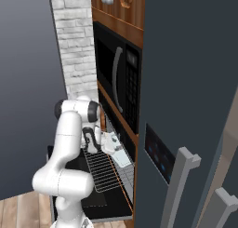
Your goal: Take the baked cake out of the oven and place it on the plate for cooling. Then close the oven door.
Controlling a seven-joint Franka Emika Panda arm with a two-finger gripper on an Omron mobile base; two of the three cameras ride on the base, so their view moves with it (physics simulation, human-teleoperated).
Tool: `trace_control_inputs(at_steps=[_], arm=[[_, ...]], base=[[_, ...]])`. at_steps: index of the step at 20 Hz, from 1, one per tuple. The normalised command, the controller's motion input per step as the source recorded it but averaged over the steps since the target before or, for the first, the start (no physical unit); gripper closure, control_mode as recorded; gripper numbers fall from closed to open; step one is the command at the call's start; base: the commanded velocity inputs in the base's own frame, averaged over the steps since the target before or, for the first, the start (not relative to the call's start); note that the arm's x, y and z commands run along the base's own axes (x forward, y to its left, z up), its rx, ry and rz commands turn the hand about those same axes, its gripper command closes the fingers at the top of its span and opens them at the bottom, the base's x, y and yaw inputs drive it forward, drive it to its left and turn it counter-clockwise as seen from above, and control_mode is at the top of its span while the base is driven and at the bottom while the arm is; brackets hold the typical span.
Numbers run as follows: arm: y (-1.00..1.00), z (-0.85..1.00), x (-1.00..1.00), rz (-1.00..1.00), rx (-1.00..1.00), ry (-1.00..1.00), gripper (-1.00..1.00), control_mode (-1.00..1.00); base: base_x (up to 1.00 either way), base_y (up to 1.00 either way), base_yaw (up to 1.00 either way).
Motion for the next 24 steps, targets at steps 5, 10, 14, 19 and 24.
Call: trace_control_inputs(at_steps=[5, 10, 14, 19, 24], arm=[[0.0, -0.27, 0.39, 0.07, 0.0, 0.03, -1.0, -1.0], [-0.15, -0.15, 0.1, 0.03, 0.0, 0.02, -1.0, -1.0], [-0.35, -0.02, -0.02, 0.0, 0.0, 0.0, -1.0, -1.0], [-0.22, 0.0, -0.07, 0.0, 0.0, 0.0, -1.0, -1.0], [-0.04, 0.0, -0.01, 0.0, 0.0, 0.0, 1.0, -1.0]], base=[[0.0, 0.0, 0.0], [0.0, 0.0, 0.0], [0.0, 0.0, 0.0], [0.0, 0.0, 0.0], [0.0, 0.0, 0.0]])
